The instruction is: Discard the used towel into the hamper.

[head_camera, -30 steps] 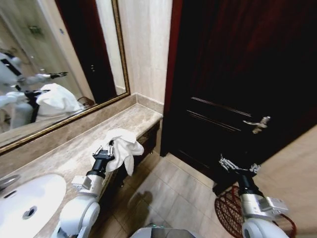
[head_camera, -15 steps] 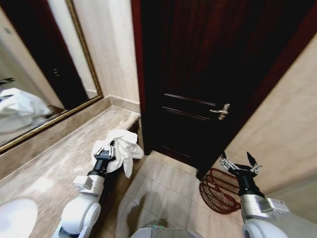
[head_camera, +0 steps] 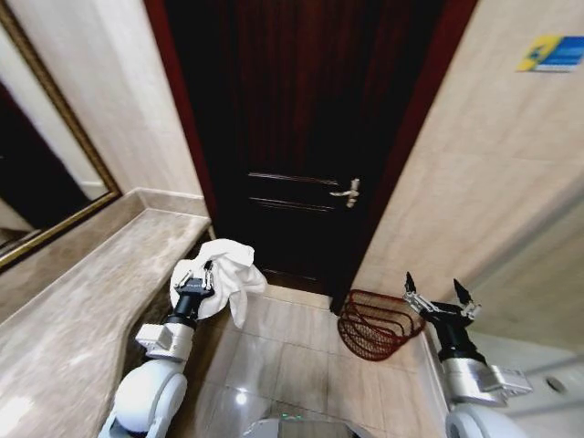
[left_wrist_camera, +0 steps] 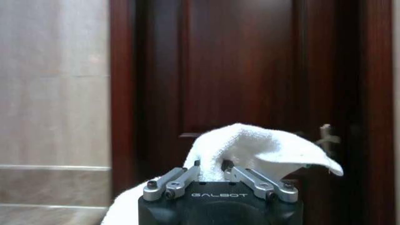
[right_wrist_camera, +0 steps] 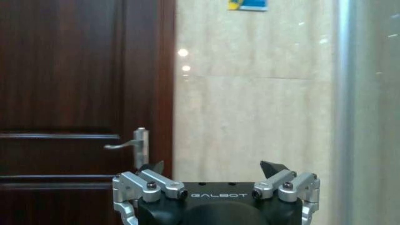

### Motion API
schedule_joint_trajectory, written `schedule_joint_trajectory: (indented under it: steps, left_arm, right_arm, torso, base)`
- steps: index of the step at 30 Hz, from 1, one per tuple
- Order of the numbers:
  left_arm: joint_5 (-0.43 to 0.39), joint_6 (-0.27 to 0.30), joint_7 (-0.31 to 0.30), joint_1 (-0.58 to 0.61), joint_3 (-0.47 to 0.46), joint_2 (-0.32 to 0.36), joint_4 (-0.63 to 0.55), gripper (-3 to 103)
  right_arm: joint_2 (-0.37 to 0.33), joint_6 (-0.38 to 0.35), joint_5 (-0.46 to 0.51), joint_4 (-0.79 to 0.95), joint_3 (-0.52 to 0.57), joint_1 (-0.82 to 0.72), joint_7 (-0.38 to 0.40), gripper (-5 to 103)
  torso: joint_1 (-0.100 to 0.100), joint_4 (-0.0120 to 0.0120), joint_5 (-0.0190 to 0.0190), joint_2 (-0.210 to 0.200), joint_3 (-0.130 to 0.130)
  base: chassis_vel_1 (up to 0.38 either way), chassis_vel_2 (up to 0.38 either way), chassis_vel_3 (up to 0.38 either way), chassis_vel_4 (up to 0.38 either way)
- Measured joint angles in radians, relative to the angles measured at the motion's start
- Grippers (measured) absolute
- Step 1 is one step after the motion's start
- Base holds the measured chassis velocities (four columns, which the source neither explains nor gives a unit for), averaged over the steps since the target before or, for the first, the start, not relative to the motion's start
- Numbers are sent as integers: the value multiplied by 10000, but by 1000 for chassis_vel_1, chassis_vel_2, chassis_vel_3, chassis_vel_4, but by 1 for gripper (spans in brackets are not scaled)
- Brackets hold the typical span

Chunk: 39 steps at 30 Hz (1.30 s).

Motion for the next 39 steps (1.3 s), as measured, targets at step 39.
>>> schedule_joint_trajectory:
  steps: [39]
  left_arm:
    - [-194, -318, -83, -180, 329, -243, 408, 10]
  right_arm:
    - [246, 170, -278, 163, -127, -252, -52, 100]
  torso:
    - [-87, -1, 1, -187, -99]
  base:
    - [-100, -100, -94, -99]
